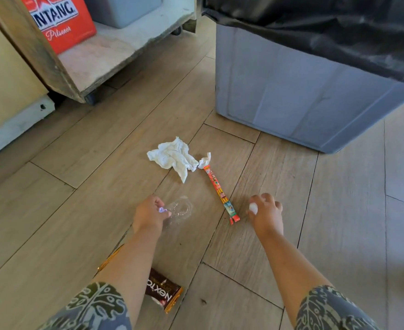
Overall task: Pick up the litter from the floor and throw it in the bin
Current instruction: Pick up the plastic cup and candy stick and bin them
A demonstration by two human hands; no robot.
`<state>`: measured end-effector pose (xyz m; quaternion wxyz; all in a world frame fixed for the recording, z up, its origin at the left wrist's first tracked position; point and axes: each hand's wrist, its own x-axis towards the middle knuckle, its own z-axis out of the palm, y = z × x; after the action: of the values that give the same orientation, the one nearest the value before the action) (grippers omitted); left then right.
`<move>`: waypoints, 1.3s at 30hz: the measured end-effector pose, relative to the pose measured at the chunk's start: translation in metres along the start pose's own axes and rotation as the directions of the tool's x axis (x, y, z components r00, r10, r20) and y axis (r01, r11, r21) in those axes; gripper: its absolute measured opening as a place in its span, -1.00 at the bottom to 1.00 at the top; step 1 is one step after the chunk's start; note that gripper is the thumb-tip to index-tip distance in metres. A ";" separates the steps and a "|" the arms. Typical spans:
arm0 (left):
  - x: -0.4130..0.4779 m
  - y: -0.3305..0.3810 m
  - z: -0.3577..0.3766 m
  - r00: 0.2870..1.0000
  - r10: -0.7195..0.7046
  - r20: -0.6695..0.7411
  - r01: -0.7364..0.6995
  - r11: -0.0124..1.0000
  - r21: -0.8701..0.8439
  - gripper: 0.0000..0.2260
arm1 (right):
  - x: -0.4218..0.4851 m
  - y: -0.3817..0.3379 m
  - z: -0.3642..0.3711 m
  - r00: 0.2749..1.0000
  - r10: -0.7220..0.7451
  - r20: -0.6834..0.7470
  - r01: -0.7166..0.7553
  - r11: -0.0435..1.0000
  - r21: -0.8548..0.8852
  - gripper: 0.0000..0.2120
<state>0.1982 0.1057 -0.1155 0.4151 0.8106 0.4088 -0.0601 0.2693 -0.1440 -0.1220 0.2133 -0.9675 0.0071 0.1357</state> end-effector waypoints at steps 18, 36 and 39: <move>-0.010 0.023 -0.009 0.999 0.027 -0.045 -0.034 0.985 -0.167 -0.86 | 0.003 -0.049 0.017 0.997 0.067 0.026 -0.068 0.996 0.059 -0.85; -0.192 0.351 -0.218 0.982 0.188 -0.002 -0.178 0.926 -0.334 -0.82 | -0.116 -0.200 -0.399 0.964 0.156 -0.213 -0.032 0.870 0.491 -0.87; -0.215 0.430 -0.262 0.968 0.249 -0.020 -0.240 0.907 -0.345 -0.79 | -0.121 -0.231 -0.477 0.950 0.120 -0.289 0.034 0.878 0.477 -0.87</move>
<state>0.2992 0.0253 0.4163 0.5596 0.7693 0.3032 0.0551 0.2931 -0.1370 0.4215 0.4378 -0.8938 0.0952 -0.0188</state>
